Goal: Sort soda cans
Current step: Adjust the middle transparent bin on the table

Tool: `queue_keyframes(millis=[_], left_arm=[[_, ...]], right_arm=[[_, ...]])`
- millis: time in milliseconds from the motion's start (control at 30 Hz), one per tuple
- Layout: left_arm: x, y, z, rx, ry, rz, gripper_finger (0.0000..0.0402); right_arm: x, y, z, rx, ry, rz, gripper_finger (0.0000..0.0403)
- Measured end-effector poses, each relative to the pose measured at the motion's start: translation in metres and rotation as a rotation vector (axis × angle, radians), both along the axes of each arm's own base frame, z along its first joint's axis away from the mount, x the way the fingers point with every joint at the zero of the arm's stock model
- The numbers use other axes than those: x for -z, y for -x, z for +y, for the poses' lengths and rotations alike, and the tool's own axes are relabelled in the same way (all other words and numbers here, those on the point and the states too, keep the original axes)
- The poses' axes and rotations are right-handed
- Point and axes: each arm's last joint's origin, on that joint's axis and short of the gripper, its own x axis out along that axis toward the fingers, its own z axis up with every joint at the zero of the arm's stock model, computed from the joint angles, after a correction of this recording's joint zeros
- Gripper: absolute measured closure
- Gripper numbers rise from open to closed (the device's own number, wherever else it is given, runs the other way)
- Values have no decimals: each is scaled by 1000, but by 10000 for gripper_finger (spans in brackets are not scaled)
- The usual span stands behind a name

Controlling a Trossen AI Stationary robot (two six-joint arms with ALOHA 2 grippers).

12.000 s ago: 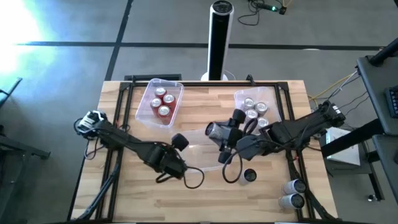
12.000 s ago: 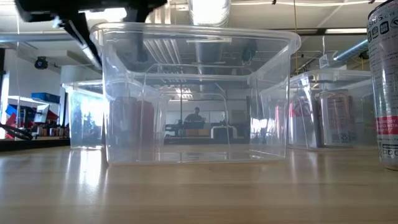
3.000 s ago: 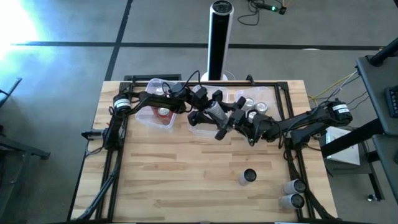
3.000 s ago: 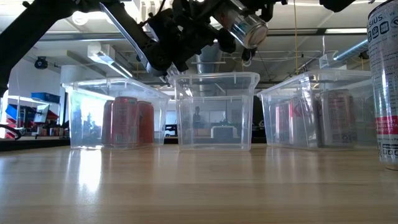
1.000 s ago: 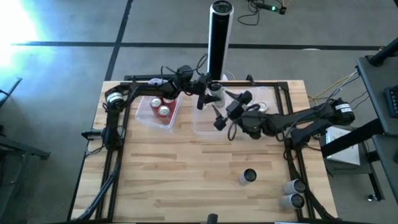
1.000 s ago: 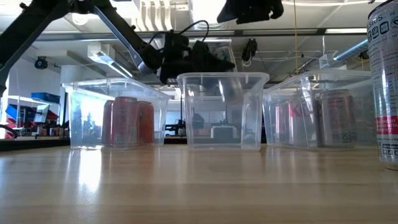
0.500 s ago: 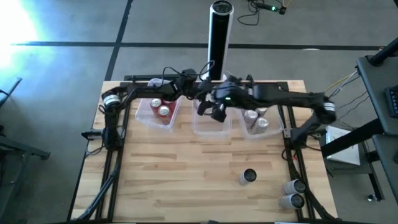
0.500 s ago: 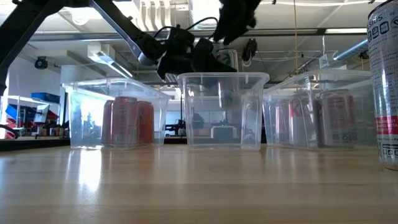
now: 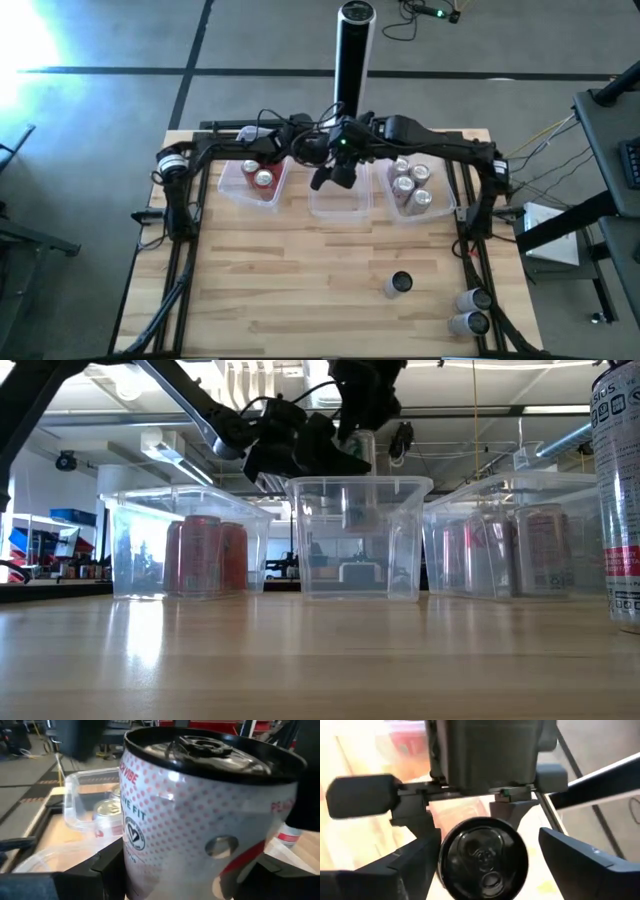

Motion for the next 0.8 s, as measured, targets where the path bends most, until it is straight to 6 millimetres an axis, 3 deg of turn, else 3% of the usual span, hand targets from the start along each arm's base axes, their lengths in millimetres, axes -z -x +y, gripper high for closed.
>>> queue_keyframes(millis=[200, 533, 800], left_arm=[[-2, 5, -4, 2, -15, -25, 157], [-2, 4, -6, 1, -6, -20, 154], [-15, 15, -2, 78, 21, -33, 97]], right_arm=[[6, -4, -2, -73, -155, -28, 110], [9, -4, -2, -55, -161, -5, 139], [6, -2, -1, -92, -123, 0, 147]])
